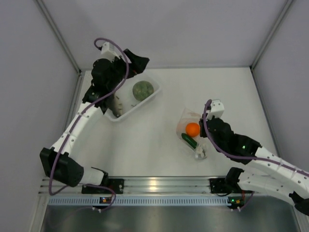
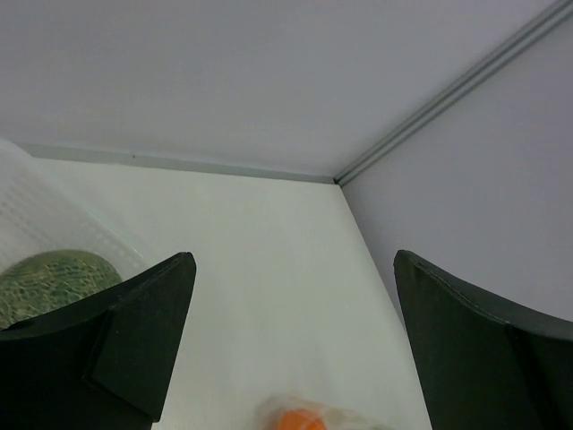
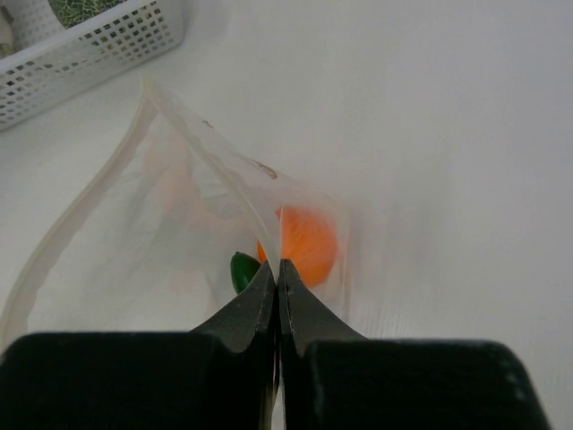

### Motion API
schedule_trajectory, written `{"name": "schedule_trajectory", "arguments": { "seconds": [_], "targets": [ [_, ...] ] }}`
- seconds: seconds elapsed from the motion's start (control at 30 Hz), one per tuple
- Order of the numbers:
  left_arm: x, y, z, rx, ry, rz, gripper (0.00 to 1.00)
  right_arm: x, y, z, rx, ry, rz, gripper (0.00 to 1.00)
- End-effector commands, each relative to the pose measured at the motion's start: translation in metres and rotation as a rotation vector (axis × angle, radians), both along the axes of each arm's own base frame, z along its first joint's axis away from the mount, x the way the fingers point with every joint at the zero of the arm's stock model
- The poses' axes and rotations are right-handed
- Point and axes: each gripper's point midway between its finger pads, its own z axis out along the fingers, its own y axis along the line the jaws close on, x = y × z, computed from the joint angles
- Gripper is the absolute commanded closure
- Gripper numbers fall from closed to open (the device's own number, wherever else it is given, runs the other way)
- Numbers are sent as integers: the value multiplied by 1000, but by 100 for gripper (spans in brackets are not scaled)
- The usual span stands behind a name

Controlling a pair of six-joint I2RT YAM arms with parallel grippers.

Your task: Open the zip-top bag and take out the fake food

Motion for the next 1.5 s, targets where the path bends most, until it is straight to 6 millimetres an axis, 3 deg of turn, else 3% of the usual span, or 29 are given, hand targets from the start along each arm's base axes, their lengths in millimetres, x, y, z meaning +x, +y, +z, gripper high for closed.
{"name": "schedule_trajectory", "arguments": {
  "seconds": [0.0,0.03,0.2,0.23,0.3,0.33,0.53,0.63,0.77,0.83,1.13,1.37,1.47],
  "targets": [
    [-36,-15,-19,66,65,10,2,9,3,35,122,-62,-44,100],
    [-49,-30,-31,28,110,-26,2,9,4,36,129,-64,-38,100],
    [-91,-61,-25,8,94,-96,2,2,19,36,173,-58,50,100],
    [-109,-80,-27,10,96,-142,2,2,19,37,181,-57,52,100],
    [-126,-90,-24,-1,92,-149,4,1,20,35,185,-55,54,100],
    [-145,-106,-27,-1,96,-193,5,1,20,34,185,-53,56,100],
    [-210,-143,-54,18,132,-193,6,-2,30,26,209,-29,90,100],
    [-233,-160,-67,3,171,-199,9,-1,32,22,218,-10,84,100],
    [-244,-182,-96,-12,262,-220,11,-2,36,20,237,13,82,100],
    [-246,-190,-100,-26,286,-231,16,-2,37,20,250,21,77,100],
    [-233,-194,-151,-13,375,-117,28,-1,21,28,291,-6,-5,100],
    [-224,-219,-182,53,407,-97,30,1,21,23,280,4,-18,100],
    [-218,-225,-205,95,435,-84,33,-1,18,21,285,3,-27,100]
  ]
}}
